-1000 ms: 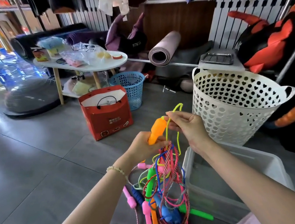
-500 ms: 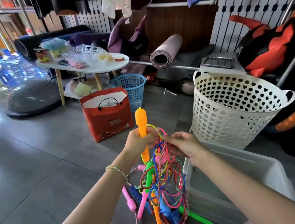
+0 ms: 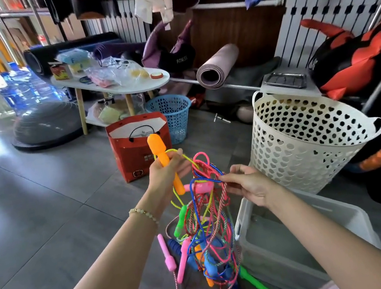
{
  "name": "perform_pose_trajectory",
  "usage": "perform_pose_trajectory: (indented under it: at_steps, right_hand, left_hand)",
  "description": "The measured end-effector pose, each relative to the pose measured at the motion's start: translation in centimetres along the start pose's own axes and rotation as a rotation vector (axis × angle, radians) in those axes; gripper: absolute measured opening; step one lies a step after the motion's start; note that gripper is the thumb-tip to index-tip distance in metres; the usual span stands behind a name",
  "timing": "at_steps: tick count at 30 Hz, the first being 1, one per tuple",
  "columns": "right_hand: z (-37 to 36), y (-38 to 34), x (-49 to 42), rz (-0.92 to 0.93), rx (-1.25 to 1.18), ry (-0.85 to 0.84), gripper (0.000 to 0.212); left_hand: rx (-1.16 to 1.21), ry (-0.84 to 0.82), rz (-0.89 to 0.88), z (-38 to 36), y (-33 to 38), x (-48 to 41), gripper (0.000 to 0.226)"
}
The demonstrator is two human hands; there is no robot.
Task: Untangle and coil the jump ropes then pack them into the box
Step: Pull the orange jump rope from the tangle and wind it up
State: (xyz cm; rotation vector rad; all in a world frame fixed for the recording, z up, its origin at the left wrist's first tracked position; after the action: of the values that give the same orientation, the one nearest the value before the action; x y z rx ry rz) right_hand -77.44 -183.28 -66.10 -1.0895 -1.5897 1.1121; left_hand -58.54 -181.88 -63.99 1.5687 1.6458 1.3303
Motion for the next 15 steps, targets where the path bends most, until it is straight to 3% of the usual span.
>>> perform_pose_trajectory:
  at_steps: [5, 8, 11, 15]
  right_hand:
    - [0.1, -2.0, 0.3, 0.335, 0.483, -0.059, 0.012]
    - [-1.1, -2.9, 0.7, 0.485, 0.539, -0.099, 0.004]
    - [-2.4, -2.9, 1.0, 0.508, 0.602, -0.104, 0.007]
    - [-3.0, -3.4, 1.3, 0.489, 0.503, -0.092, 0.017]
  left_hand:
    - [-0.368, -0.148, -0.086, -2.2, 1.1, 1.2, 0.015]
    - [-0.460, -0.165, -0.120, -2.8, 1.3, 1.7, 0.016]
    - [-0.437, -0.166, -0.117, -3.5, 1.3, 2.1, 0.015]
    - [-0.321, -0.158, -0.072, -3.4, 1.2, 2.0, 0.012]
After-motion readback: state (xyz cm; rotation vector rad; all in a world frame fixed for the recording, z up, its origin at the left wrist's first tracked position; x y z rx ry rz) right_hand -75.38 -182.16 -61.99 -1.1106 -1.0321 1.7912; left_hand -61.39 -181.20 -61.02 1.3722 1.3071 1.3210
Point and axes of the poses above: each hand's wrist, its own x-axis away from the middle knuckle, its own z-axis out of the back of the hand, y = z × x, the point moved 7 cm from there along -x, towards the middle knuckle, and after that the axes turned 10 degrees about z, right-handed, at the moved point
